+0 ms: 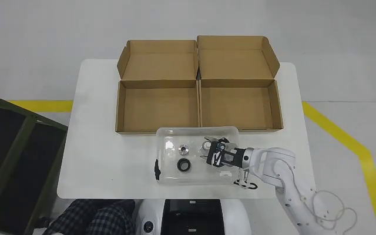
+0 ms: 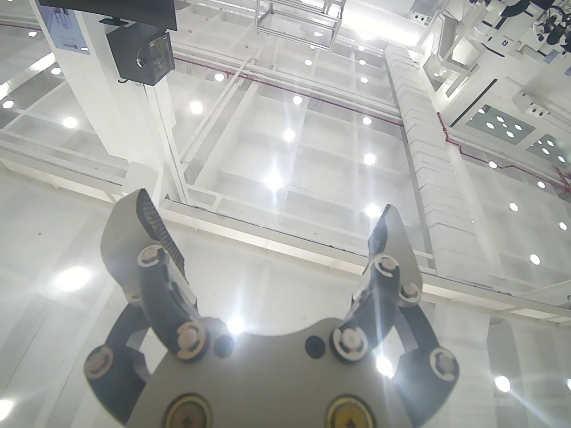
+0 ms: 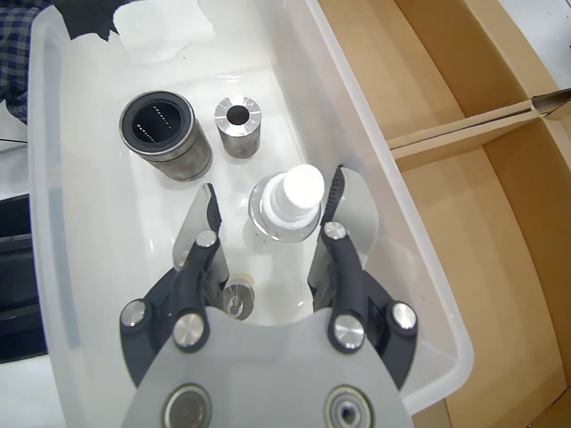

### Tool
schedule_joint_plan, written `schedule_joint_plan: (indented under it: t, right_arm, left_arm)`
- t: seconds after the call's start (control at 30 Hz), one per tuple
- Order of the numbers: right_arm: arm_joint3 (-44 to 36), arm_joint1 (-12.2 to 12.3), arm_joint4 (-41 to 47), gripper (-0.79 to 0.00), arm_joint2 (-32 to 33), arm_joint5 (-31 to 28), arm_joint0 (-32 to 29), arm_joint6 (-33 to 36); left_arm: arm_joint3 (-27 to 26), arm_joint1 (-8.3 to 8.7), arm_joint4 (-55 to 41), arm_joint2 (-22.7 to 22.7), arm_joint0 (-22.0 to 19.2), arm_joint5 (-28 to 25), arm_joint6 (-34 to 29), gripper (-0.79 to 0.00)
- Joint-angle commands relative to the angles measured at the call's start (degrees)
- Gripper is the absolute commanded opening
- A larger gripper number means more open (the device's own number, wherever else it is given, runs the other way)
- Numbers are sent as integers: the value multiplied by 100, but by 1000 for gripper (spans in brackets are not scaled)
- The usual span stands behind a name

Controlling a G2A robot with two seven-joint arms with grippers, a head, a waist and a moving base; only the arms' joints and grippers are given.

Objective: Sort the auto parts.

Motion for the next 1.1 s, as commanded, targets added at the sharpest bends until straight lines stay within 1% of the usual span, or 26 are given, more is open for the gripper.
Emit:
schedule_joint_plan:
  t: [0.0, 0.07, 0.13, 0.17, 0.2, 0.5, 0.77, 0.87, 0.93, 1.07]
  right_arm:
    - [34, 4, 5, -443, -16, 10, 23, -12]
    - [68, 9, 23, -514, -37, 2, 39, -19]
    - [95, 15, 42, -662, -56, -35, 62, -33]
    - [107, 18, 56, -748, -62, -46, 73, -45]
    - [112, 21, 71, -785, -68, -61, 83, -57]
    - [-162, 84, 259, -785, 73, -279, 45, -236]
    - [-604, 169, 663, -785, 444, -491, -85, -430]
    - [-794, 199, 844, -785, 633, -476, -131, -485]
    - [-860, 211, 995, -785, 756, -364, -148, -538]
    - [-766, 219, 1558, -785, 910, -193, -114, -638]
  left_arm:
    - [0, 0, 0, 0, 0, 0, 0, 0]
    - [0, 0, 0, 0, 0, 0, 0, 0]
    - [0, 0, 0, 0, 0, 0, 0, 0]
    - [0, 0, 0, 0, 0, 0, 0, 0]
    - [0, 0, 0, 0, 0, 0, 0, 0]
    - [0, 0, 0, 0, 0, 0, 0, 0]
    - [0, 0, 0, 0, 0, 0, 0, 0]
    - [0, 0, 0, 0, 0, 0, 0, 0]
    - [0, 0, 0, 0, 0, 0, 0, 0]
    - [0, 0, 0, 0, 0, 0, 0, 0]
